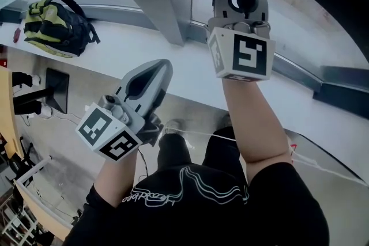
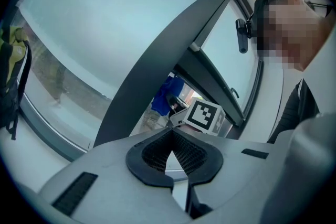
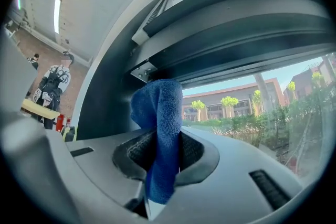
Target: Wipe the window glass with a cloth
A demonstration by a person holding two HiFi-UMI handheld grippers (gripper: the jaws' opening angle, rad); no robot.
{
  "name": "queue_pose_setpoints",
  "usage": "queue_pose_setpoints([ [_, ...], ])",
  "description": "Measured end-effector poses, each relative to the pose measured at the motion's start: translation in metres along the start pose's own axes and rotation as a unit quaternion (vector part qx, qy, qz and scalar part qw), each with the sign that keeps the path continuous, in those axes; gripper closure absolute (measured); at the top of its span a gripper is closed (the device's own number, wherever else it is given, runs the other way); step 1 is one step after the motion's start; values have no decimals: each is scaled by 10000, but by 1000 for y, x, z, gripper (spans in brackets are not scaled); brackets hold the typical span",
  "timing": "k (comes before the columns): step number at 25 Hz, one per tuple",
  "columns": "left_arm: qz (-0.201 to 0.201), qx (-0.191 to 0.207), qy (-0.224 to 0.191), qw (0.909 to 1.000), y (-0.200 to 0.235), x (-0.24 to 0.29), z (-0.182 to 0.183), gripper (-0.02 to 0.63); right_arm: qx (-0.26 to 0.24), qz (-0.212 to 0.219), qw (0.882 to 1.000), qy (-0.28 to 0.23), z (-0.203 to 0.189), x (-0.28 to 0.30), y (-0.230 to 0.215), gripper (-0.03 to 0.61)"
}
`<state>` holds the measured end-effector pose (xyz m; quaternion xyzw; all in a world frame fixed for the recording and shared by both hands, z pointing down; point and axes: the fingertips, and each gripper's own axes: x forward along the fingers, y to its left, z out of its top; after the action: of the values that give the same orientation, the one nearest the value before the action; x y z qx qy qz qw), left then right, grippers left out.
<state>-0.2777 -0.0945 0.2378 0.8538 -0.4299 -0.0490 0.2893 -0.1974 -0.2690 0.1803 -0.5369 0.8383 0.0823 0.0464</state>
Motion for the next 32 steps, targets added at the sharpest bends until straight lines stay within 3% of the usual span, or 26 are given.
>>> queue_pose_setpoints([
  [5, -104, -79, 18, 9999, -8, 8, 1, 607, -116, -98, 9999, 73, 4, -8, -13, 514],
  [22, -436, -209, 148, 9987, -81, 91, -51, 607, -318, -457, 9984, -22, 2, -91, -145, 514],
  [32, -287, 143, 119, 9994, -119, 133, -67, 607, -267, -461, 9986, -25, -4, -127, -202, 514],
])
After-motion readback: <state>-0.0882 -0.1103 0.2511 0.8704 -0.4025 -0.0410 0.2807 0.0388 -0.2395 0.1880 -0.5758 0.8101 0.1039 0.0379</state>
